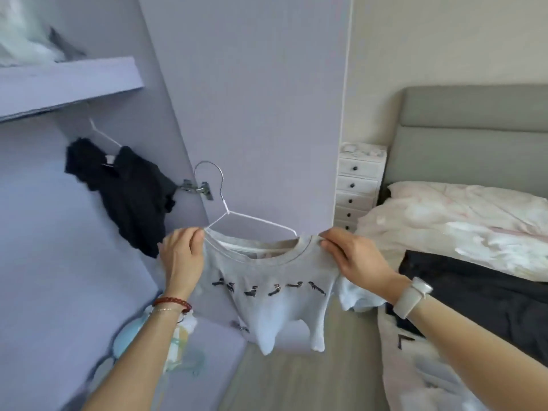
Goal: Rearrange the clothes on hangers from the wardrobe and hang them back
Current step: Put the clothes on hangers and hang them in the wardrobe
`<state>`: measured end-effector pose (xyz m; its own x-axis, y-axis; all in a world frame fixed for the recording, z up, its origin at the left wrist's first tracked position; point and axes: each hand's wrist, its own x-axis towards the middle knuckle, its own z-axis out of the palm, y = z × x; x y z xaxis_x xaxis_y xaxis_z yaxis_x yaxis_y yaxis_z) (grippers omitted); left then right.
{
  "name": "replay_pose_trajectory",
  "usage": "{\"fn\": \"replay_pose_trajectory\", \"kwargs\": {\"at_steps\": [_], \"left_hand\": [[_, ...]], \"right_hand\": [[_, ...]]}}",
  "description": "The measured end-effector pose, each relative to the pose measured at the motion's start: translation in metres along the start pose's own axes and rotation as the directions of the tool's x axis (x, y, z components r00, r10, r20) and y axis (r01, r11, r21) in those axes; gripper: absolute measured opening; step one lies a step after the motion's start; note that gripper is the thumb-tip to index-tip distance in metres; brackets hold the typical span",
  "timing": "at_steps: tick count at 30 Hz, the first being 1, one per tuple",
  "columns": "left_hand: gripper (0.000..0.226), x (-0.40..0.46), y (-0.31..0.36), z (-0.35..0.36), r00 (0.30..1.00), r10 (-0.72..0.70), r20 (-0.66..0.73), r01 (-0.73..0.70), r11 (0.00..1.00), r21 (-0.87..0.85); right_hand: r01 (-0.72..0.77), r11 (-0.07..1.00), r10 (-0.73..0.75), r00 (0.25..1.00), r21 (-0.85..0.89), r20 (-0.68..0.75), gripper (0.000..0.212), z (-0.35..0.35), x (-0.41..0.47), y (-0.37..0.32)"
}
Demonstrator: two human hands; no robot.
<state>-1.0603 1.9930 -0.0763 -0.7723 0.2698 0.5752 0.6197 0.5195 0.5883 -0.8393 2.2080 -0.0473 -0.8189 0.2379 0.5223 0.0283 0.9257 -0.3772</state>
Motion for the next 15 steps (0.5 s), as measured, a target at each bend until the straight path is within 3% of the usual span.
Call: {"fn": "replay_pose_trajectory", "kwargs": {"at_steps": [3,8,15], "left_hand": [[0.047,0.030,-0.044,-0.044,0.992,-0.017,-0.122,0.039,0.983,0.178],[0.043,0.062,-0.067,-0.112,0.958,-0.009,-0.287,0.107,0.939,0.326],[0.042,0.128,-0.072,-0.162,0.893,0.308,-0.327,0.000,0.728,0.686]], "right_hand": [[0.025,0.997,-0.021,0.998,0.067,-0.066,0.042,0.048,0.053,-0.035],[0.070,0.986,-0.053,0.992,0.148,-0.118,0.044,0.116,0.133,-0.089],[-0.038,0.906,0.073,0.995,0.422,-0.069,0.028,0.200,0.244,-0.147]]}}
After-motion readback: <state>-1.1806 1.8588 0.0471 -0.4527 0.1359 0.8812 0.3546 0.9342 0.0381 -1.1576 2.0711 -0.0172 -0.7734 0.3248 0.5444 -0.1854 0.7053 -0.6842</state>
